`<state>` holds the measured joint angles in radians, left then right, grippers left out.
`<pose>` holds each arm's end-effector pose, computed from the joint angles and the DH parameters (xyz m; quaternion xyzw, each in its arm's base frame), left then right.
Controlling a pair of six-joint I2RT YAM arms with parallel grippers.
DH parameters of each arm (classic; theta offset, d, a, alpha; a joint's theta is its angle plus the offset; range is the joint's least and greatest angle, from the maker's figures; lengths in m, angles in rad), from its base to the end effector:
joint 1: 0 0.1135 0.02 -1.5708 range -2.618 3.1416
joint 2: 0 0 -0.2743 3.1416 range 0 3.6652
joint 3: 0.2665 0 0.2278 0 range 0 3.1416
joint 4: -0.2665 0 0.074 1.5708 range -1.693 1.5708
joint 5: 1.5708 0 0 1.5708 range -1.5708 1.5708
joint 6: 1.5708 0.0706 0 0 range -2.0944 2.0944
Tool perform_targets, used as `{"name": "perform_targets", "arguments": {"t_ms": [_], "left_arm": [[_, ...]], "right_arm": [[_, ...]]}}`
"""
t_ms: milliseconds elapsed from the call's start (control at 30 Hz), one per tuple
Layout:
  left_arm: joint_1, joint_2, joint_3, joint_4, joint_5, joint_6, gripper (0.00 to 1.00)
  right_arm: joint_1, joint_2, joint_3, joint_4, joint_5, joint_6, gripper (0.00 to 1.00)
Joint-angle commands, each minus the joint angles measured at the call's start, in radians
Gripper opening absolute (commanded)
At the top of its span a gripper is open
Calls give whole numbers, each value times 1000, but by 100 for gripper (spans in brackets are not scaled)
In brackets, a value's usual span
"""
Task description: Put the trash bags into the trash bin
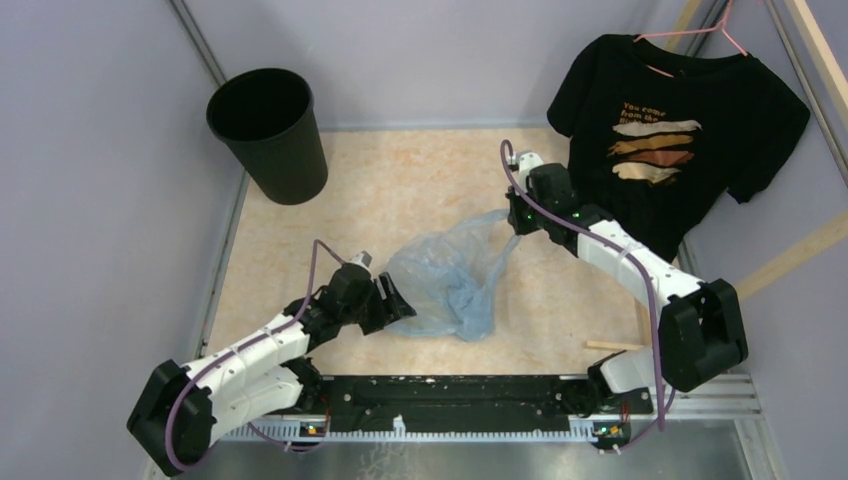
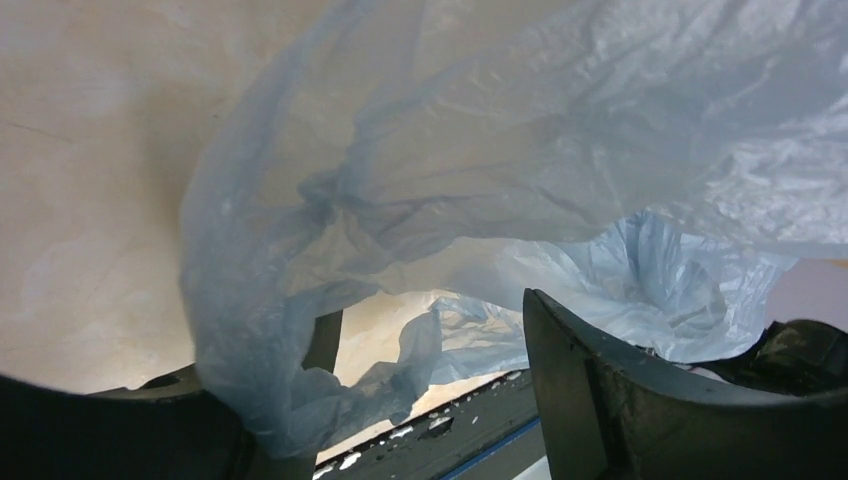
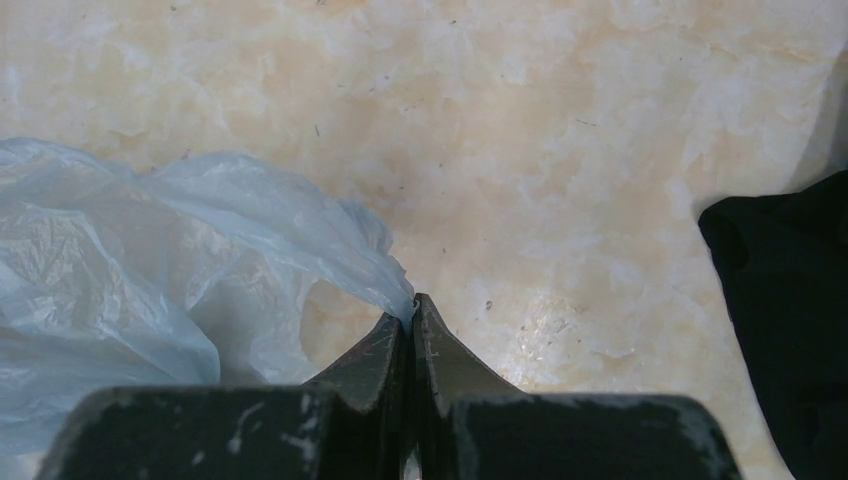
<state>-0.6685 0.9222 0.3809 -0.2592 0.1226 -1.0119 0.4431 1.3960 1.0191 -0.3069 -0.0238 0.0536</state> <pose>0.1311 -0.1145 0.1669 -0.1354 0.9153 -0.3172 0.2080 0.2801 0.1348 0.2672 -0.1798 0.8851 0.1159 0.4133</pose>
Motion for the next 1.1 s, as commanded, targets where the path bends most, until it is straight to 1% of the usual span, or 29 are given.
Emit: {"name": "perform_targets", "arguments": {"t_ms": [0,67,200,267,300,400,500,533,600,667,733,833,900,1000,1067], "left_arm": [[4,4,-5,63,82,2,72],[4,-24,-14,32,99,-2,73],[4,-129,-42,-29,79,-20,79],[4,-178,-70,-25,52,-39,79],[4,-196,-81,-22,40,-46,78],[6,-203,-94,6,33,-60,69],[6,-164,-82,16,25,-53,62],[6,-150,-75,15,20,-47,58],[6,-121,-62,12,17,-33,45],[7,-96,-51,8,18,-21,30],[6,-77,-45,-10,16,-16,19],[6,-70,-45,-23,9,-6,5],[6,-66,-39,-27,-2,6,0],[14,-28,-4,-25,-31,46,0],[55,46,62,-32,-19,107,0]], "right_arm": [[6,-27,16,16,11,2,0],[6,-31,13,14,20,0,0],[5,-26,13,24,19,-2,0],[5,-21,19,25,18,-3,0],[6,-18,20,24,17,-4,0],[5,-12,25,25,11,-4,0],[5,-11,23,25,2,-4,0],[6,-10,21,26,-1,-3,0],[6,-13,15,27,-3,-1,0],[6,-19,8,30,-9,6,0],[9,-24,-1,37,-15,16,0],[22,-25,-13,43,-19,33,0],[28,-16,-29,52,-35,51,0],[28,23,-55,89,-43,88,0],[22,79,-32,102,-17,112,0]]}}
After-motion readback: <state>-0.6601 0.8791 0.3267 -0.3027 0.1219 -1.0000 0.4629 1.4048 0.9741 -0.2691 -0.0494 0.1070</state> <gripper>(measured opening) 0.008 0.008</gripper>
